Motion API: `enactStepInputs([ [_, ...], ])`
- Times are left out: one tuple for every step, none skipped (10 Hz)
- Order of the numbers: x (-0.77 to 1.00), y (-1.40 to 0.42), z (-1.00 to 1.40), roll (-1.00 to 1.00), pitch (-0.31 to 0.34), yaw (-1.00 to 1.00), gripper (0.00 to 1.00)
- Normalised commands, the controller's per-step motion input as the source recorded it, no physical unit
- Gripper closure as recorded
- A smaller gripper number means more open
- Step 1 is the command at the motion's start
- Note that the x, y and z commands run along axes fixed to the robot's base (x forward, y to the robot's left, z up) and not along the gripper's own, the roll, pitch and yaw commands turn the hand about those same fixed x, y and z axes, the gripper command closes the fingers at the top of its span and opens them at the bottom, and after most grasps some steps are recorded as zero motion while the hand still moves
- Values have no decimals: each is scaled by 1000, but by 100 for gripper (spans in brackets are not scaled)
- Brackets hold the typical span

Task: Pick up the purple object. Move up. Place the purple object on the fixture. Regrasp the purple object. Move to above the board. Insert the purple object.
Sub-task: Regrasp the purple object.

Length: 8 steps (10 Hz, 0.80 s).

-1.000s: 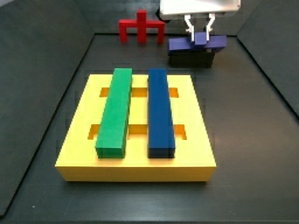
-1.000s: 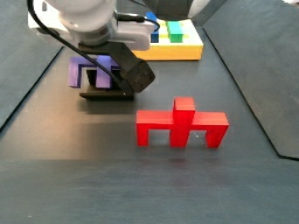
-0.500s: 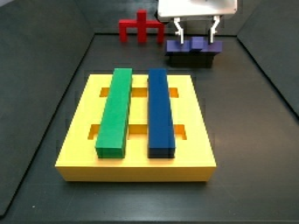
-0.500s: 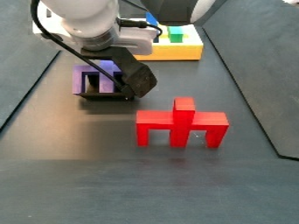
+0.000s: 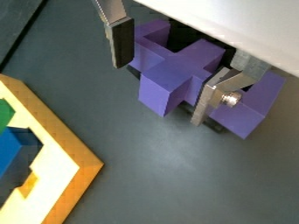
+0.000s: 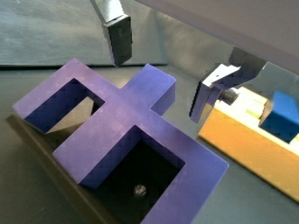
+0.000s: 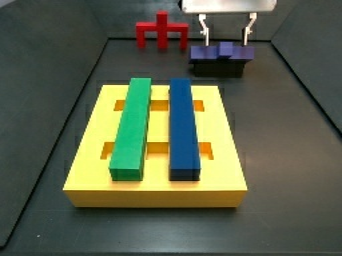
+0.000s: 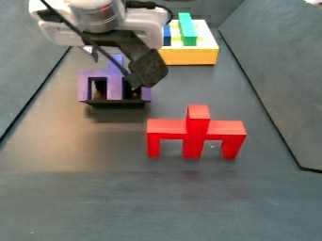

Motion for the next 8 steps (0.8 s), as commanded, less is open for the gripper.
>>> enactStepInputs([
  [-91,0,0,880,-97,214,0],
  [0,-86,66,1000,-100,169,0],
  [0,-131,60,1000,0,100,0],
  [0,-160,34,1000,0,77,0],
  [0,-160,29,1000,0,71,0],
  [0,-137,34,1000,0,71,0],
  [11,-126,31,1000,0,66,0],
  [17,-117,31,1000,0,57,0],
])
